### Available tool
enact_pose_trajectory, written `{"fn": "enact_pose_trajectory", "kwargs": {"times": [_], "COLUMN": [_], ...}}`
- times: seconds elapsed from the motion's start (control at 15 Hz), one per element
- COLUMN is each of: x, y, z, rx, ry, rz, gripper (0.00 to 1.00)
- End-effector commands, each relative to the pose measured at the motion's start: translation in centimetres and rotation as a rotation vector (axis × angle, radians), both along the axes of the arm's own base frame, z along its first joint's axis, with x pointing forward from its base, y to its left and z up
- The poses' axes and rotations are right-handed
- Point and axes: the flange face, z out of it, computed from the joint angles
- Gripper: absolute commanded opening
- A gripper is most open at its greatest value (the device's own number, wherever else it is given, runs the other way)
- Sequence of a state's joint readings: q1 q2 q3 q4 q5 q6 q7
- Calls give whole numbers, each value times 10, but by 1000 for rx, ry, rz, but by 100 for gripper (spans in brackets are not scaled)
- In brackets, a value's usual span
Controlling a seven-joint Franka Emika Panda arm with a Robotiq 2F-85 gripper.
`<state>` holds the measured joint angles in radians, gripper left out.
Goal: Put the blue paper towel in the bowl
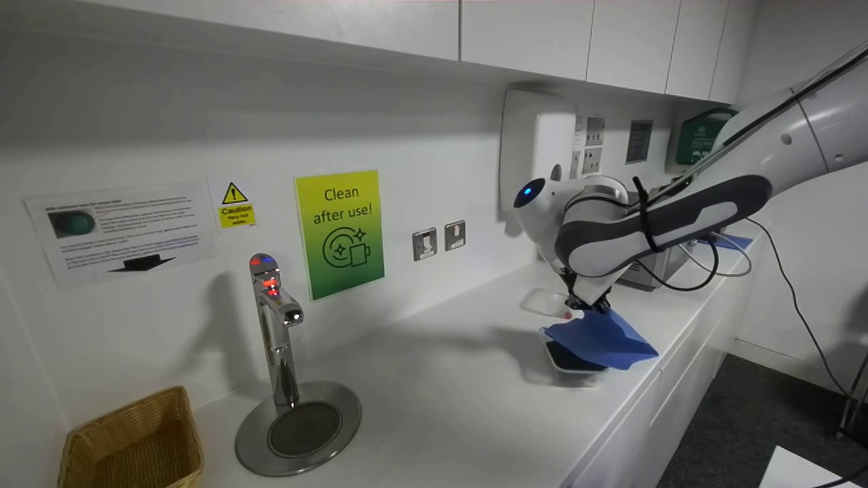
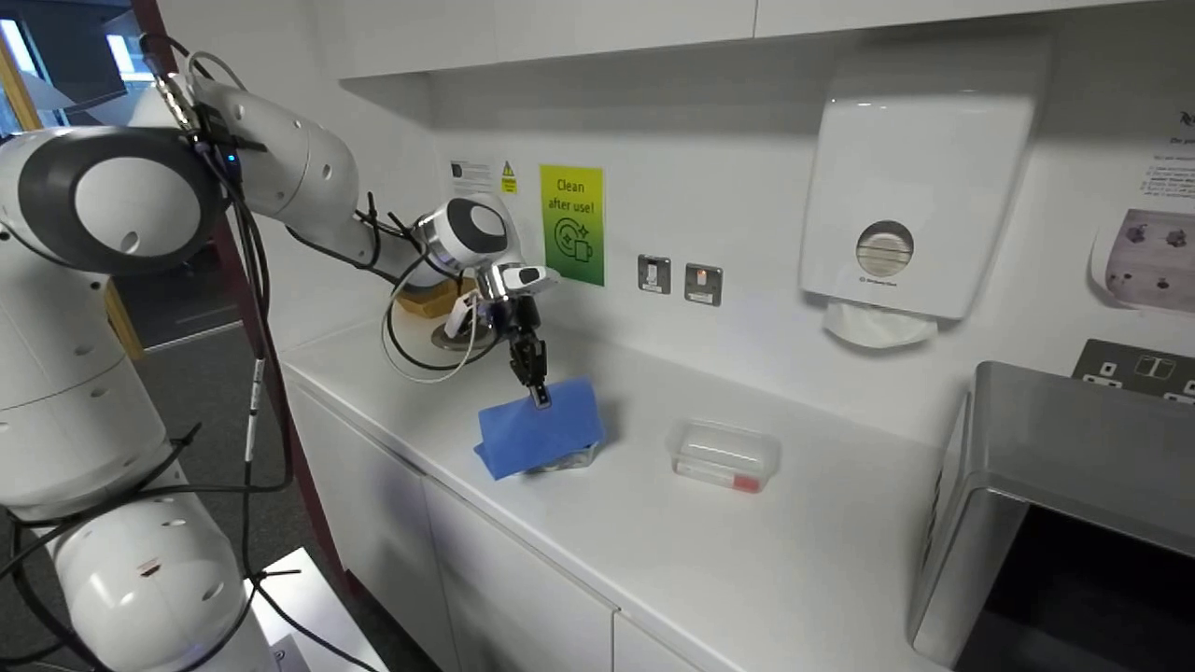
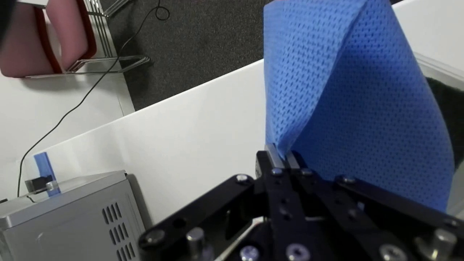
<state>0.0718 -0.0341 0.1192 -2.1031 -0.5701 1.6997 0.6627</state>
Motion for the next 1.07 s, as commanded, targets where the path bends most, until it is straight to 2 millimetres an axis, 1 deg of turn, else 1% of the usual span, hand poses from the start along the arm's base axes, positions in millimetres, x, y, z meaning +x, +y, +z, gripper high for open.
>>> {"fn": "enact_pose_trajectory", "kwargs": {"times": [0.0, 0.27, 0.6, 0.73, 1.0], "x": [10, 18, 28, 33, 45], "y": [8, 16, 26, 30, 38], "z": [-1, -16, -39, -44, -48], "rx": [-29, -4, -40, -55, -45], "ry": [12, 65, 119, 111, 3], "rz": [66, 95, 137, 161, 259], "gripper": [0, 0, 0, 0, 0]}}
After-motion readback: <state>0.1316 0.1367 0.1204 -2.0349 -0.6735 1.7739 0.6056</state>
